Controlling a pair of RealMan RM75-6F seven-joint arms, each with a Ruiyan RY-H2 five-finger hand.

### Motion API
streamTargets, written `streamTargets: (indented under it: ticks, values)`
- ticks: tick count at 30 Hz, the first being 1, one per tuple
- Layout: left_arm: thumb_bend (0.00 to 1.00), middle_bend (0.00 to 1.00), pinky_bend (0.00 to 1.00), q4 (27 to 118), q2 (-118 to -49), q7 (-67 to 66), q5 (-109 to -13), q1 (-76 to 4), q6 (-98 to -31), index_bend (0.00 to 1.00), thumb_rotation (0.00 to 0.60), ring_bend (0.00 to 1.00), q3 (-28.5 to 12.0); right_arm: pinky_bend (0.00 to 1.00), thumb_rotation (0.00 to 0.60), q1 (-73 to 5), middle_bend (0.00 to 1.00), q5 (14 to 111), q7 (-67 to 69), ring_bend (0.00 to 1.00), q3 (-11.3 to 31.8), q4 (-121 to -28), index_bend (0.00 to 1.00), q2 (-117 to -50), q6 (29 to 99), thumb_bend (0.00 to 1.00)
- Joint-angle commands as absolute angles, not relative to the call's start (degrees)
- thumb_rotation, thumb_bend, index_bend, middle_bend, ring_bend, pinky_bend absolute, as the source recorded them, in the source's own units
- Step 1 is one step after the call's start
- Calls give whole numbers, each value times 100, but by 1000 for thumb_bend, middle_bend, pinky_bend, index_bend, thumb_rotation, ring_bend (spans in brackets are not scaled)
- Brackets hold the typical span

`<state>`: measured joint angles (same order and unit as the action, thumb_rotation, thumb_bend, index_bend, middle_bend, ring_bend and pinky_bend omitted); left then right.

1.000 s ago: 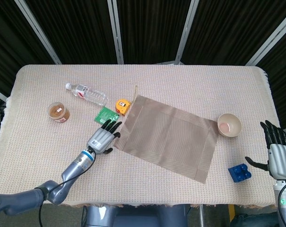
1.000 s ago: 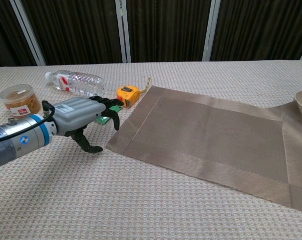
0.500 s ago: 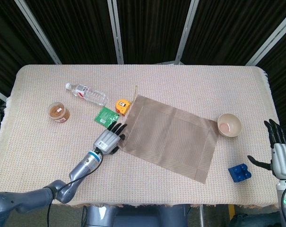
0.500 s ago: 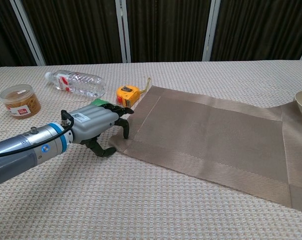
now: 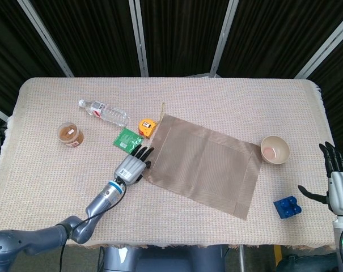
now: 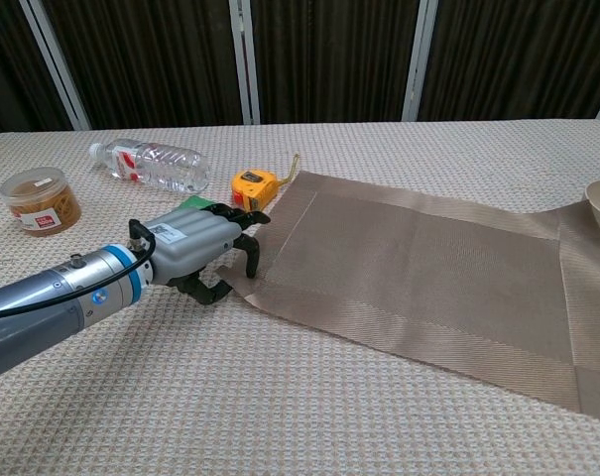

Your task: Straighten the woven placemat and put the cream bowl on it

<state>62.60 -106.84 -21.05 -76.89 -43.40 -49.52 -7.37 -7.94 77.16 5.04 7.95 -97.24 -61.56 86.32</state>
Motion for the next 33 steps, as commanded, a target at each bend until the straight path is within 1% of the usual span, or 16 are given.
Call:
streamTargets:
  ticks: [1,6,16,24,30,33]
  values:
    - [580,0,0,6287,-10689,-2105,-7694,-4343,-4979,605,600,0,-724,0,600,-781,0,7741,518,0,809,-9733,0,-6149,8647,0]
    - [578,0,0,6386,-10630,-2096,-7739,-4320,-5069,708,600,0,-675,0,600,-748,0,7787,572,0,849,-9749,0,-6156,8708,0]
    - [568,0,0,6878,-10253,-1837,-7874,-4063,-5438,784,600,0,-504,0,600,-668,0,7945,850,0,953,-9745,0,-6199,8914,0]
    - [564,0,0,7456,-9891,-1841,-8030,-3786,-5825,788,600,0,-292,0,600,-618,0,8076,917,0,991,-9741,0,-6230,9045,0]
    - [557,0,0,8026,-9577,-2067,-8126,-3518,-6087,791,600,0,-10,0,600,-590,0,8097,951,0,1020,-9749,0,-6232,9095,0]
    - [554,0,0,8503,-9363,-2484,-8073,-3274,-6307,793,600,0,191,0,600,-581,0,8143,955,0,1022,-9767,0,-6227,9117,0]
